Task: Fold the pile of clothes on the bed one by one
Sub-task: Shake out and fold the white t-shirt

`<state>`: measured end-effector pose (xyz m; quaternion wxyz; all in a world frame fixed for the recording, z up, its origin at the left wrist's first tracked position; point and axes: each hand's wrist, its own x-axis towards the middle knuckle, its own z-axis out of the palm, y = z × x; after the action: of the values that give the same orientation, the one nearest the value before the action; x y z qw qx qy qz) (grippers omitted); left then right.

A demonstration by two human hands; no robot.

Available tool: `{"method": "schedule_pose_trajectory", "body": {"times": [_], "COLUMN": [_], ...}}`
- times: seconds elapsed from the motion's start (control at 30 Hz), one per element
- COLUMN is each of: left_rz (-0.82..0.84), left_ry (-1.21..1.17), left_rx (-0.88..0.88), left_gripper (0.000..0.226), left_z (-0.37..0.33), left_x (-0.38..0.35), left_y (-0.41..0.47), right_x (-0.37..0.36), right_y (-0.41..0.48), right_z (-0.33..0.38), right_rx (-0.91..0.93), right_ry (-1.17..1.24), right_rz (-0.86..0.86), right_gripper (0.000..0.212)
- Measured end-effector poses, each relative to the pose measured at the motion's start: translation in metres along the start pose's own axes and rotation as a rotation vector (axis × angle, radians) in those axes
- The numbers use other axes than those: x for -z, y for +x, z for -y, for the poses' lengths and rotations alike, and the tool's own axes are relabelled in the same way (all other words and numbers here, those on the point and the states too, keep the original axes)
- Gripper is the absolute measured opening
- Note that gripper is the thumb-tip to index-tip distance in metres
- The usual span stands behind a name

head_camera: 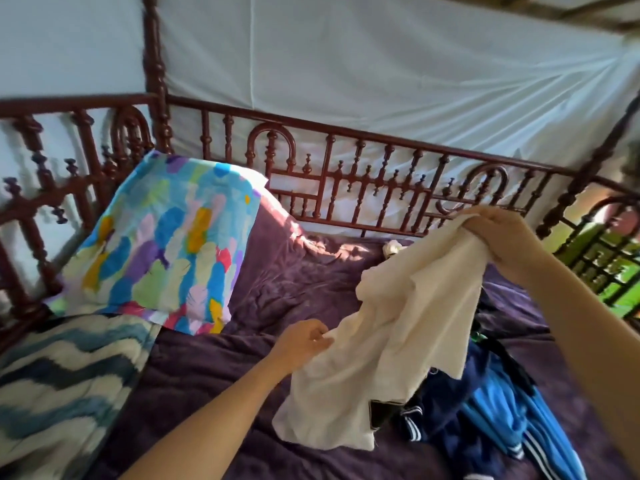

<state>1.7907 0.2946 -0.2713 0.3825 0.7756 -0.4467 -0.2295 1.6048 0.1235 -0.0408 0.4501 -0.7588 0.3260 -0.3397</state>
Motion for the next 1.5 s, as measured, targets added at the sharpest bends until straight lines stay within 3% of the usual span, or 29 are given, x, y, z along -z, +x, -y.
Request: {"method": "schedule_pose_trajectory", "body": {"times": [0.13,0.23,0.33,0.43,0.57,0.63,0.7,0.73,0.8,0.9,0.97,1.03,1.07,1.13,1.3,1.33,1.4,1.5], "left_rz": [0.039,0.109,0.147,0.126,0.033,0.052,0.077,0.087,0.113,0.136,0.105,0.063,0.048,0.043,0.150,0.174,0.223,0.276], "left_ry": [0.018,-0.154,-0.117,0.029,-0.250,-0.325,-0.245,-0.191,-0.103,0.048,0.056,0.024,-0.007,-0.125,-0.231,-0.278,-0.410,-0.482], "left_rx": [-0.033,-0.132,-0.285,-0.358,-0.371,-0.390,-0.461,-0.497,-0.546,-0.606,-0.623,-0.608,-0.593,-0.539,-0.211,-0.149,-0.085,-0.055], "left_gripper": [0.042,0.066,0.079,0.057,0.008,0.014,0.021,0.019,0.008,0.010,0.009,0.008,0.009,0.021,0.108,0.116,0.101,0.078], "left_z": [-0.009,-0.037,-0.069,-0.093,-0.107,-0.121,-0.141,-0.152,-0.173,-0.197,-0.204,-0.203,-0.198,-0.182,-0.096,-0.079,-0.058,-0.059], "left_x": [-0.020,-0.033,-0.045,-0.051,-0.035,-0.011,0.010,0.017,0.025,0.028,0.031,0.037,0.040,0.045,0.016,0.006,-0.010,-0.018], "left_y": [-0.012,-0.020,-0.017,-0.009,0.000,0.000,0.001,0.001,0.001,-0.001,-0.005,-0.005,-0.004,-0.003,-0.018,-0.023,-0.028,-0.029], "right_x": [0.006,0.010,0.019,0.037,0.071,0.086,0.090,0.086,0.066,0.021,-0.005,-0.021,-0.025,-0.029,-0.026,-0.023,-0.018,-0.005], "right_y": [-0.020,-0.032,-0.040,-0.046,-0.057,-0.063,-0.064,-0.065,-0.070,-0.081,-0.083,-0.082,-0.080,-0.075,-0.052,-0.046,-0.038,-0.029], "right_z": [-0.034,-0.044,-0.043,-0.040,-0.045,-0.052,-0.062,-0.064,-0.063,-0.058,-0.060,-0.061,-0.059,-0.055,-0.018,-0.009,0.006,0.020], "right_rx": [0.023,0.021,0.018,-0.001,-0.065,-0.145,-0.220,-0.248,-0.164,-0.007,0.061,0.106,0.111,0.115,0.144,0.168,0.200,0.235], "right_ry": [-0.340,-0.372,-0.358,-0.304,-0.192,-0.193,-0.350,-0.507,-0.677,-0.474,-0.432,-0.389,-0.366,-0.311,-0.071,-0.051,-0.026,-0.006], "right_rz": [0.131,0.198,0.225,0.195,0.056,-0.040,-0.072,-0.034,0.086,0.242,0.265,0.164,0.121,0.108,-0.031,-0.050,-0.047,-0.048], "right_gripper": [0.017,0.020,0.029,0.024,0.022,0.022,0.014,0.012,0.032,0.056,0.042,0.009,0.009,0.030,0.032,0.035,0.038,0.025]}}
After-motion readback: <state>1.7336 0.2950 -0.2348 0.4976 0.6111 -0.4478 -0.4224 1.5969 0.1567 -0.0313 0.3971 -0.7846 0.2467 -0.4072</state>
